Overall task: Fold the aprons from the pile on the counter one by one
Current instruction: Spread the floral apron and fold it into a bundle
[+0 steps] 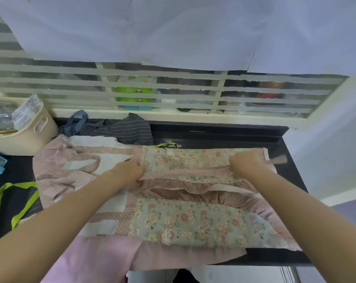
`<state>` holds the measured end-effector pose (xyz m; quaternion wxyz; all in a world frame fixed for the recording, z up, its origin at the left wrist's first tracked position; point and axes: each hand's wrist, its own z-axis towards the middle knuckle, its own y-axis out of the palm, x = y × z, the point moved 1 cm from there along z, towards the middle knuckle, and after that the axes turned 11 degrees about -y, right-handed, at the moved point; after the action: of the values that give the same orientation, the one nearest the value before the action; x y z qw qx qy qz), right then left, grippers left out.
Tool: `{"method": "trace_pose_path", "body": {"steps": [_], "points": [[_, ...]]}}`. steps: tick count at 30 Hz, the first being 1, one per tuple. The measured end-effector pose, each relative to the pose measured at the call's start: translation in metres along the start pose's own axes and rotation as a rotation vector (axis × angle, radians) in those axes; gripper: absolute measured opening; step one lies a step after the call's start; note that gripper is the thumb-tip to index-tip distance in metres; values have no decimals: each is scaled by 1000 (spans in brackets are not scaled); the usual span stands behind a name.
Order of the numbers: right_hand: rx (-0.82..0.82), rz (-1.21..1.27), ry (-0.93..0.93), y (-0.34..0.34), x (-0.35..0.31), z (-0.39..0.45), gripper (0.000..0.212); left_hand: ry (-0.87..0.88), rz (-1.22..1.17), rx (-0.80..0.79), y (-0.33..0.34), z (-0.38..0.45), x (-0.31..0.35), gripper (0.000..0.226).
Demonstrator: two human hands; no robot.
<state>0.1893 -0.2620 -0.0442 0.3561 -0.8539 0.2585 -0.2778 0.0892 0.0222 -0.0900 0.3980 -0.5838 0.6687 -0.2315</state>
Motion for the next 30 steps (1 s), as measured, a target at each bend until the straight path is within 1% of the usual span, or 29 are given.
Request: {"method": "trace_pose_path", "body": {"steps": [1, 2, 3, 4, 5, 6, 7, 8, 9, 10, 11, 12, 13, 15, 16, 18, 20, 22, 23, 24, 26, 28, 29, 30], "points": [[-52, -14, -9, 11, -3, 2, 19, -7, -130, -138, 3, 3, 1, 71], [-125, -9, -12, 22, -5, 4, 27, -7, -245, -265, 1, 4, -2, 71], [-200, 11, -10, 34, -5, 9, 41, 11, -328, -385, -4, 6, -7, 63], [-268, 42, -7, 45, -3, 16, 59, 27, -385, -463, -11, 7, -13, 54], [-317, 78, -8, 50, 0, 22, 75, 39, -423, -463, -19, 11, -18, 48], [-338, 141, -20, 52, 2, 30, 86, 54, -475, -392, -28, 14, -22, 45], [-328, 238, -39, 49, 3, 36, 91, 43, -525, -258, -36, 20, -25, 42], [-290, 374, -61, 43, 5, 43, 92, 21, -557, -84, -44, 27, -24, 38], [-210, 522, -86, 35, 4, 50, 90, -2, -550, 88, -51, 33, -21, 36], [-92, 643, -107, 26, 4, 56, 85, -6, -519, 213, -57, 38, -16, 38], [33, 693, -117, 19, 4, 62, 82, 7, -448, 264, -60, 46, -9, 46], [113, 675, -122, 14, 7, 69, 82, 18, -337, 238, -62, 54, -2, 56], [130, 620, -132, 11, 8, 74, 87, 20, -225, 171, -60, 62, 3, 66], [32, 474, -144, 16, 13, 83, 105, -7, -89, 43, -56, 72, 9, 73], [-31, 398, -143, 23, 17, 90, 113, -20, -66, -1, -54, 78, 8, 70], [-85, 272, -143, 34, 22, 97, 122, -18, -85, -25, -50, 84, 2, 53], [-68, 200, -168, 41, 23, 101, 126, -11, -227, -39, -46, 91, -10, 34], [-15, 129, -189, 44, 22, 104, 124, -24, -451, -46, -42, 98, -20, 26], [21, 97, -194, 46, 22, 106, 118, -38, -539, -43, -39, 101, -25, 26], [59, 79, -194, 46, 23, 107, 107, -49, -590, -36, -36, 102, -28, 25], [137, 72, -203, 46, 29, 111, 73, -51, -587, -22, -33, 104, -32, 23], [146, 73, -228, 42, 35, 112, 41, -12, -528, -37, -35, 104, -34, 18], [122, 105, -233, 38, 40, 112, 31, 14, -502, -55, -38, 103, -34, 20], [86, 189, -220, 34, 45, 111, 27, 33, -480, -88, -42, 101, -34, 31]]}}
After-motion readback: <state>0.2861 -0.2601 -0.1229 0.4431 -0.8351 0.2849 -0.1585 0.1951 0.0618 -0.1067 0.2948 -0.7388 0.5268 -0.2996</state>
